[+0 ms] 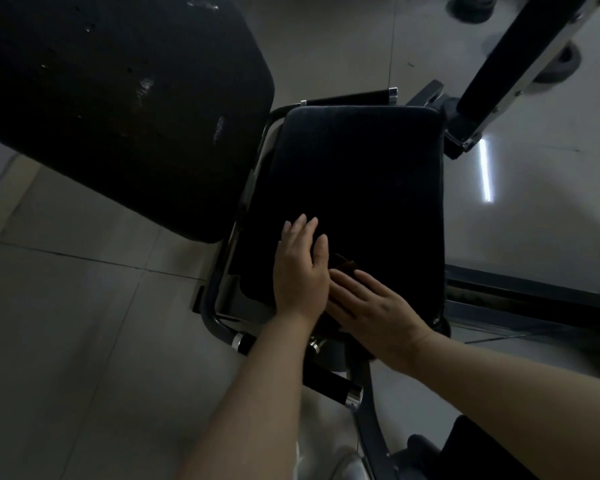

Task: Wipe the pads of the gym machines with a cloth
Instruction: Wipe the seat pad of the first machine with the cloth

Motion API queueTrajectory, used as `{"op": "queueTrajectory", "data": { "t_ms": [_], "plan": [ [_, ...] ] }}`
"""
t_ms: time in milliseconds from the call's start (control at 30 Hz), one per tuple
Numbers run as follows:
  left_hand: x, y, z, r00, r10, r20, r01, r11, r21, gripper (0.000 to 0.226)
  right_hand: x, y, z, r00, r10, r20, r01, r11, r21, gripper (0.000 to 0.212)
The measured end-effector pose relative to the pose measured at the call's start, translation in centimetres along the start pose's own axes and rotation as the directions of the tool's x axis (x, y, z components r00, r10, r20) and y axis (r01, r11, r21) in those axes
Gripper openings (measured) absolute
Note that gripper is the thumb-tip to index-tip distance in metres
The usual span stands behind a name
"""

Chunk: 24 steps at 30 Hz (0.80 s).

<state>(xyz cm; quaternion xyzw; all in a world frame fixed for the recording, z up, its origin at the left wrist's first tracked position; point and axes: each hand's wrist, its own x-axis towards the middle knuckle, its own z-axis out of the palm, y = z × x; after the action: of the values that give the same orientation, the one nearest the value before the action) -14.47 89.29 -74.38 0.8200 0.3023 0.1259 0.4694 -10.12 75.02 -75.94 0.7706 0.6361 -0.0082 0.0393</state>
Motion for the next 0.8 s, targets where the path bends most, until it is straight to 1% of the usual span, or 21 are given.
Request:
{"op": "queueTrajectory", "data": {
  "t_ms": [33, 67, 100, 133, 167, 233, 333, 433, 500, 533, 600, 700, 800],
  "plan": [
    [1.0, -0.7, 0.3, 0.999, 0.018, 0.048, -0.019, 0.999, 0.029, 0.044, -0.5, 0.5, 0.4, 1.0, 0.001, -0.003, -0.001, 0.999, -0.032, 0.074],
    [1.6, -1.1, 0.4, 0.995, 0.007, 0.102, -0.016, 0.996, 0.083, 0.046, -0.9, 1.1, -0.2, 0.999, 0.017, 0.051, -0.015, 0.999, -0.045, 0.066],
    [1.9, -1.7, 0.5, 0.991, 0.009, 0.133, -0.027, 0.99, 0.138, 0.047, -1.4, 1.6, -0.2, 0.998, 0.036, 0.048, -0.034, 0.998, -0.047, 0.062],
    [1.9, -2.0, 0.4, 0.988, 0.008, 0.156, -0.038, 0.981, 0.193, 0.049, -1.8, 2.1, -0.7, 0.995, 0.057, 0.083, -0.055, 0.998, -0.021, 0.06],
    [1.9, -2.2, 0.6, 0.986, 0.015, 0.168, -0.056, 0.969, 0.241, 0.051, -2.3, 2.6, -0.7, 0.996, 0.075, 0.053, -0.074, 0.997, -0.012, 0.061],
    [1.9, -2.4, 0.8, 0.984, 0.012, 0.18, -0.069, 0.945, 0.318, 0.054, -3.4, 3.6, -1.1, 0.99, 0.13, 0.054, -0.129, 0.991, -0.028, 0.06],
    [1.8, -2.0, 1.0, 0.982, -0.014, 0.191, -0.071, 0.899, 0.432, 0.058, -4.3, 4.2, -2.0, 0.973, 0.195, 0.126, -0.194, 0.981, -0.021, 0.063],
    [1.5, -2.0, 1.4, 0.98, -0.026, 0.196, -0.085, 0.838, 0.539, 0.061, -3.4, 2.6, -2.1, 0.952, 0.275, 0.136, -0.268, 0.961, -0.065, 0.068],
    [1.6, -2.1, 1.6, 0.982, -0.027, 0.186, -0.087, 0.814, 0.575, 0.061, -1.5, 0.7, -1.8, 0.933, 0.325, 0.153, -0.322, 0.946, -0.05, 0.072],
    [1.6, -2.1, 1.7, 0.983, -0.027, 0.184, -0.085, 0.814, 0.575, 0.06, -0.5, -0.1, -1.5, 0.932, 0.334, 0.138, -0.331, 0.943, -0.042, 0.074],
    [1.6, -2.2, 1.7, 0.986, -0.019, 0.168, -0.078, 0.83, 0.552, 0.056, 0.7, -0.7, -0.8, 0.945, 0.305, 0.123, -0.298, 0.952, -0.072, 0.073],
    [1.6, -2.2, 1.7, 0.99, 0.0, 0.144, -0.079, 0.836, 0.543, 0.056, -0.3, 0.7, -0.5, 0.967, 0.214, 0.141, -0.201, 0.974, -0.102, 0.08],
    [1.6, -2.2, 1.7, 0.991, -0.004, 0.136, -0.073, 0.829, 0.555, 0.057, -3.1, 2.2, -0.8, 0.969, 0.186, 0.161, -0.167, 0.978, -0.127, 0.072]
  ]
}}
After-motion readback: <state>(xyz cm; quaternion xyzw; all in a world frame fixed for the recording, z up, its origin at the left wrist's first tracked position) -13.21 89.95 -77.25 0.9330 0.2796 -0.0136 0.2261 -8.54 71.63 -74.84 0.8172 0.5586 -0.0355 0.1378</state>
